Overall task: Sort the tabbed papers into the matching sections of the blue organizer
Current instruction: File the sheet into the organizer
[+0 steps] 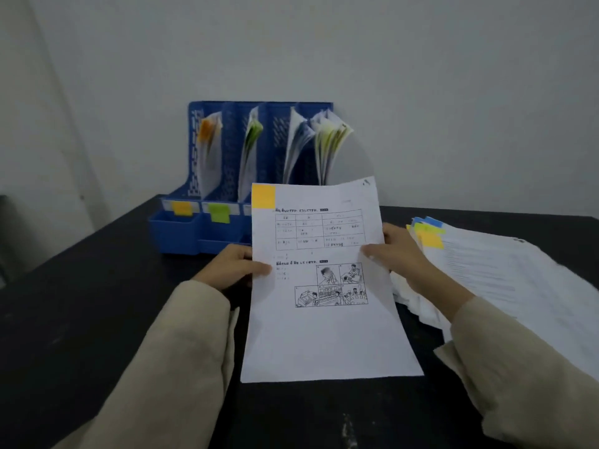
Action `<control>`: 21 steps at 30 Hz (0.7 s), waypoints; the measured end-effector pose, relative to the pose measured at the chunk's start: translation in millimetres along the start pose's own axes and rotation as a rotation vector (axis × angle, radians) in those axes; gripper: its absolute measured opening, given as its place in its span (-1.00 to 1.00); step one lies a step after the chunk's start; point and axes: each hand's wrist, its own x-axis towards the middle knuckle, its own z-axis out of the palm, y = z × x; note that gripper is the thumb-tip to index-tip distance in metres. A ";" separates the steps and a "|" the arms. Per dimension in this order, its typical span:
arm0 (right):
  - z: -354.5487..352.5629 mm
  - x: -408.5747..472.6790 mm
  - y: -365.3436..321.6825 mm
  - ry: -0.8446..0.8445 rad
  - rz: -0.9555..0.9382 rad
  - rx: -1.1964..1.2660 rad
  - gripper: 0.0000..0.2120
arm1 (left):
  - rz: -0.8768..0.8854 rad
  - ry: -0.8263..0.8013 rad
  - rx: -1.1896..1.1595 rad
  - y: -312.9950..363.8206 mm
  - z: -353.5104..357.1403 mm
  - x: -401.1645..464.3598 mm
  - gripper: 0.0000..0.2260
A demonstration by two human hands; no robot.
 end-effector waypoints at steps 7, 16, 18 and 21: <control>20.1 5.0 -32.9 0.058 -0.182 -0.115 -0.82 | 0.125 0.235 -0.147 -14.6 -38.7 -10.4 -0.84; 66.7 7.5 -143.0 0.070 -0.779 -0.316 -0.69 | 0.308 0.817 -0.317 -12.3 -66.0 -26.7 -0.88; 85.2 7.2 -171.3 -0.033 -0.858 -0.353 -0.56 | 0.341 0.937 -0.235 -14.0 -70.8 -27.5 -0.83; 110.3 4.2 -214.7 -0.199 -0.918 -0.392 -0.29 | 0.396 1.137 -0.165 -7.6 -72.1 -33.3 -0.74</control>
